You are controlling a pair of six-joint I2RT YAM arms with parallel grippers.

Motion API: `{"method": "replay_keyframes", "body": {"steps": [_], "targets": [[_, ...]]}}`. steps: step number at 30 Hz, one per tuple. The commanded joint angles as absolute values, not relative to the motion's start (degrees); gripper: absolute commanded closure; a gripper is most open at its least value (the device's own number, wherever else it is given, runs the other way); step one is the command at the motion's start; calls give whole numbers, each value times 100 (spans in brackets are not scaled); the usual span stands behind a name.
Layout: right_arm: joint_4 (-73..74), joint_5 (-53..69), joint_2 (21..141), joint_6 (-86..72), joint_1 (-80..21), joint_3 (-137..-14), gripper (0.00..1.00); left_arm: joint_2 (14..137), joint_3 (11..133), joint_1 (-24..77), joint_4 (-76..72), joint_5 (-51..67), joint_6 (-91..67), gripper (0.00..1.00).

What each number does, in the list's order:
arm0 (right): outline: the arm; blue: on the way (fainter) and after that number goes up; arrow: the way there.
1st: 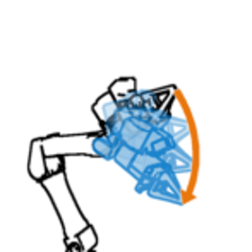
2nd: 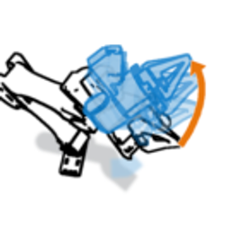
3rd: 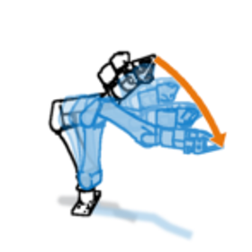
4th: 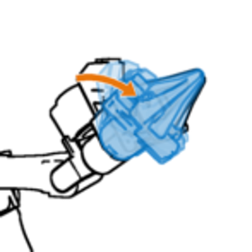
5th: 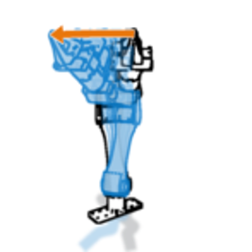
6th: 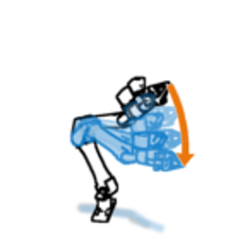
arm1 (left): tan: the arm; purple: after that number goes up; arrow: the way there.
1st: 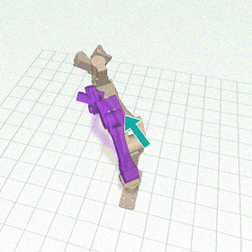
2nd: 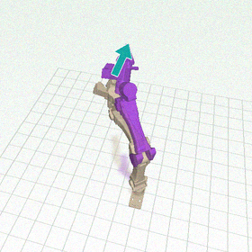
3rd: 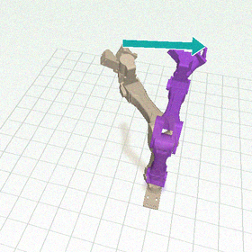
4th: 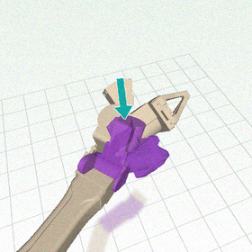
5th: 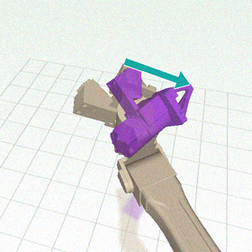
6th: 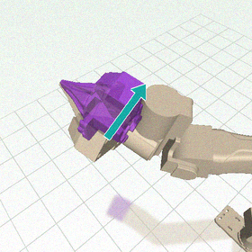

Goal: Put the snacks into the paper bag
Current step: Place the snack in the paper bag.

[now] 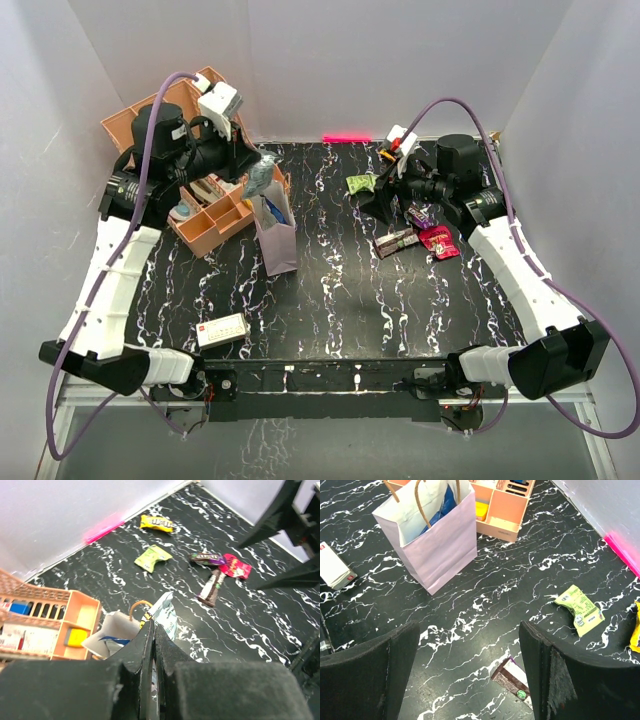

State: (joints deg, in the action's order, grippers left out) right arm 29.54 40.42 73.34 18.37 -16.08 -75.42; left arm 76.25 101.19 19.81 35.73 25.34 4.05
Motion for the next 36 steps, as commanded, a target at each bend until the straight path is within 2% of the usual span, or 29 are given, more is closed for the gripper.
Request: {"method": "replay_keyframes", "body": {"steps": [1,15,21,36], "targets": [[2756,3727,7221,1910,-1589,-7620,16,7599,9921,1925,3467,1786,30,100],[2927,3511,7218,1994,-1589,-7583,16,8027,9351,1925,2822,1601,-1225,100],[2928,3415,7144,2036,-1589,-7518,16,8157,9182,1926,2835,1088,-1922,100],[2865,3356,7051,1986,-1516,-7351,15,8162,8297,1970,2767,771,-3156,100]]}}
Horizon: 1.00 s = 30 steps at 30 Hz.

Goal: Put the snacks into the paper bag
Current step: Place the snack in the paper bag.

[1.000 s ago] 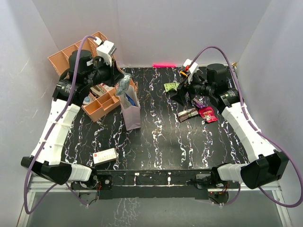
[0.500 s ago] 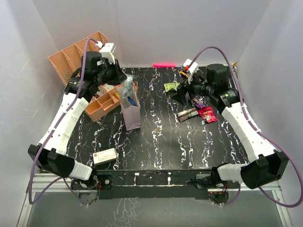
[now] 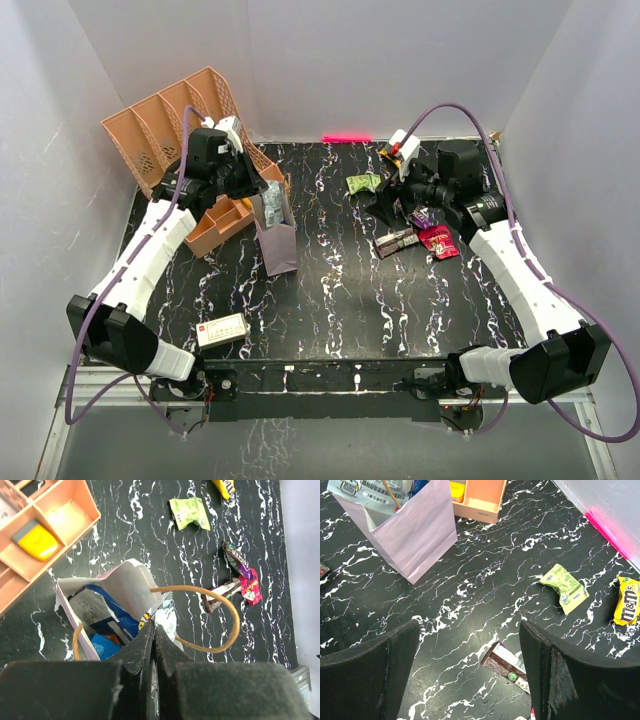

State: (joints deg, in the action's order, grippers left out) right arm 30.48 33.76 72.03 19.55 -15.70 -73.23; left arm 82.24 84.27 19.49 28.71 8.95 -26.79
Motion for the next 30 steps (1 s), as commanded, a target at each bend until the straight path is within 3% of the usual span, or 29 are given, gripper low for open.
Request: {"method": "replay_keyframes", "body": {"steps": [1,15,30], "targets": [[2865,3351,7049,1984,-1516,-7347,16,8177,8283,1971,2764,716,-3202,100],[2843,3395,7044,1969,-1494,-7295,15,8339,8043,1969,2452,559,-3527,95],[2874,3315,7136,1942,-1492,-7280,15,8282,8022,1968,2282,753,-3259,75]]}}
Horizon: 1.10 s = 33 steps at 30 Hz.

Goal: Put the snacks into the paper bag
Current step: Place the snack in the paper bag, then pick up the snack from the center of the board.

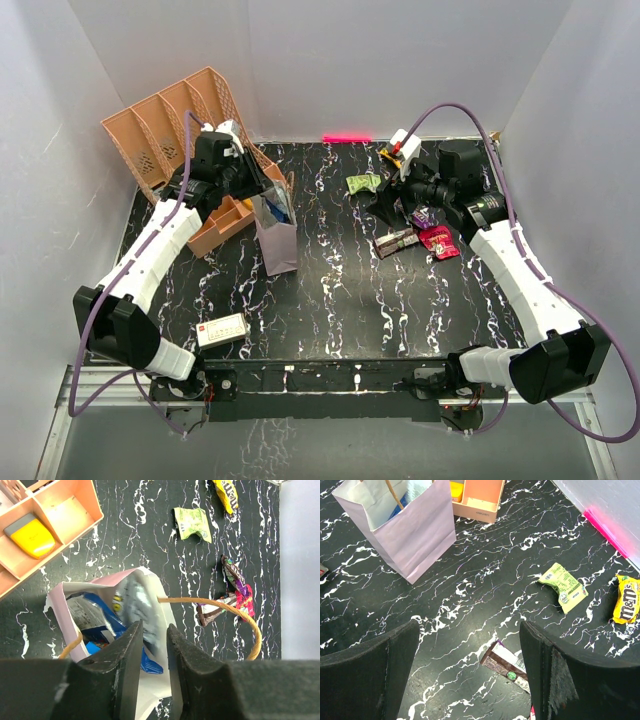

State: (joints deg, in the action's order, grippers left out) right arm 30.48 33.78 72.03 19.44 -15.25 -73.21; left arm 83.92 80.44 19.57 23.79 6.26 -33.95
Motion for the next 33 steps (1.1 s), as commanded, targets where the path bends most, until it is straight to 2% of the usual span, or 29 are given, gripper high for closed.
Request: {"method": "replay_keyframes", "body": {"steps": [1,5,8,14,21,33], "targets": [[2869,3275,7143,1936,-1494,-7270,15,8280,8031,1969,2288,763,-3241,74],[2848,3103,7159,1907,-1494,-7223,15,8239,8079,1969,2270,815,-3103,71],[2699,2494,7203,1785,-1489,-7154,15,8181,8139,1974,2214,991,-2801,66],[2568,1107,7536,1616,-1405,-6968,15,8038,8415,1958,2149,2046,-1776,50],[2563,195,8334,1766,-1107,-6867,16,7867,9024,1885,2554,2197,-731,32],[3061,-29,9554,3192,-593,-7001,22,7660,9284,1723,2579,2796,-395,24]]}}
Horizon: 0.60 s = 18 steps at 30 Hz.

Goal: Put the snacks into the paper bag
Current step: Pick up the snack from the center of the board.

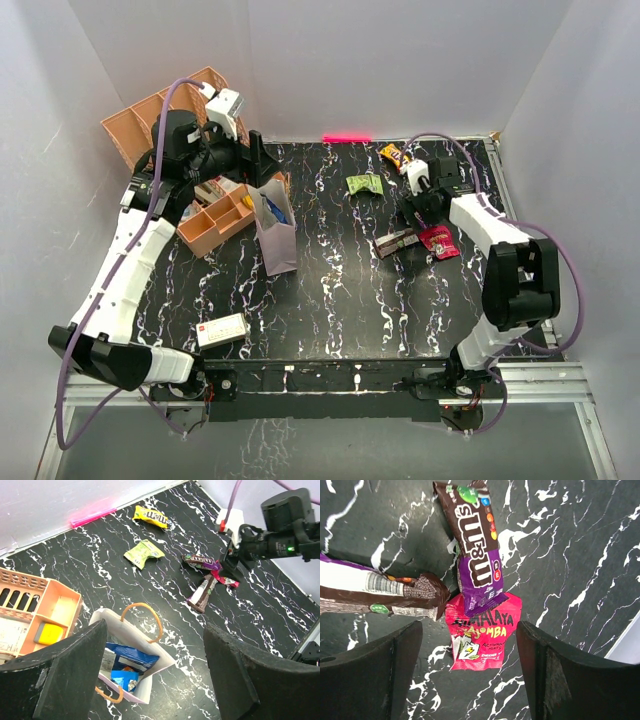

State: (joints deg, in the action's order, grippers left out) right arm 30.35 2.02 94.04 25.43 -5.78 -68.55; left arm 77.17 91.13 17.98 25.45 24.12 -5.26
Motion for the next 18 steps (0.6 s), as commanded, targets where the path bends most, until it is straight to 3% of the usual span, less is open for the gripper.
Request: {"method": "replay_keyframes", "body": {"steps": [1,11,18], "targets": [[3088,-61,9628,3275,-591,-7003,23,7663,9289,1708,2583,2815,-404,23],[3093,-140,10466,3630,-584,-7379,37,7658,9256,1556,2499,3011,-505,21],[3064,-249,10785,3749,-586,-7518,56,7649,9224,1507,2463,3070,-536,20]]}}
